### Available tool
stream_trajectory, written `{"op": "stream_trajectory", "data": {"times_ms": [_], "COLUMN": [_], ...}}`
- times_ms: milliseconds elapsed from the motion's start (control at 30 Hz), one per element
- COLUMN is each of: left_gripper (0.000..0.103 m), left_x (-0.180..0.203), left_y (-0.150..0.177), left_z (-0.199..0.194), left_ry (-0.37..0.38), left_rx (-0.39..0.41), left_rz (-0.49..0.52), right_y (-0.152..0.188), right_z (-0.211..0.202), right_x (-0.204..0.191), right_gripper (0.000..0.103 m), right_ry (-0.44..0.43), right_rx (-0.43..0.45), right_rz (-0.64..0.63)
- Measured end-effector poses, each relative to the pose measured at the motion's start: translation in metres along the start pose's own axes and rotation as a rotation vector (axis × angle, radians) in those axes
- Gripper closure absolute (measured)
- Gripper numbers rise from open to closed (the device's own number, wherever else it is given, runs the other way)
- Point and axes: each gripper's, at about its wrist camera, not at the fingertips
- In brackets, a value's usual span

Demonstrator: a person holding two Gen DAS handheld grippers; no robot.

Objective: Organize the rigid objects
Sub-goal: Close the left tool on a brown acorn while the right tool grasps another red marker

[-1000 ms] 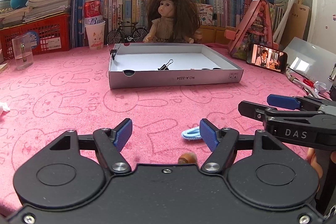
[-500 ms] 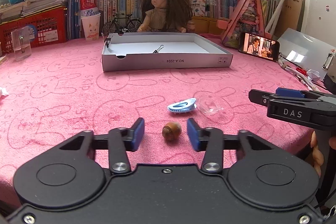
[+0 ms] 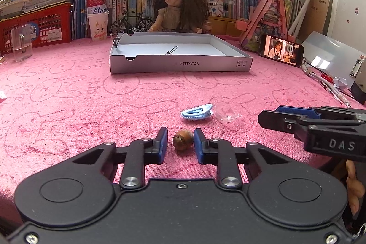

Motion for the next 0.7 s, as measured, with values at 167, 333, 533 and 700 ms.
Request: {"op": "stream_trajectory", "data": {"times_ms": [167,333,533,700], "left_gripper": [0.079,0.079,0.079,0.079], "left_x": [0.0,0.001,0.003,0.006], "left_y": [0.001,0.001,0.002,0.003], "left_z": [0.0,-0.001,0.0,0.001], "left_ry": [-0.005,-0.013,-0.024,-0.033], "left_rx": [0.005,0.01,0.014,0.018], "left_rz": [0.01,0.017,0.035,0.049], "right_y": [0.0,-0.005,-0.006,-0.002], "right_z": [0.001,-0.004,-0.004,0.005], "right_x": [-0.002,0.019,0.029,0.026], "right_gripper": [0.042,0.04,0.036,0.034], "right_ry": [0.111,0.152,0.155,0.156], "right_rx": [-0.005,-0.017,-0.031,-0.039], "right_rz": [-0.076,-0.138,-0.143,-0.135]}}
Point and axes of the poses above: each gripper's, at about its wrist camera, not at the fingertips, and z roughly the way its jaws point, x to its right, y to its underside, and after that the axes turned 5 degrees about -x, right-handed
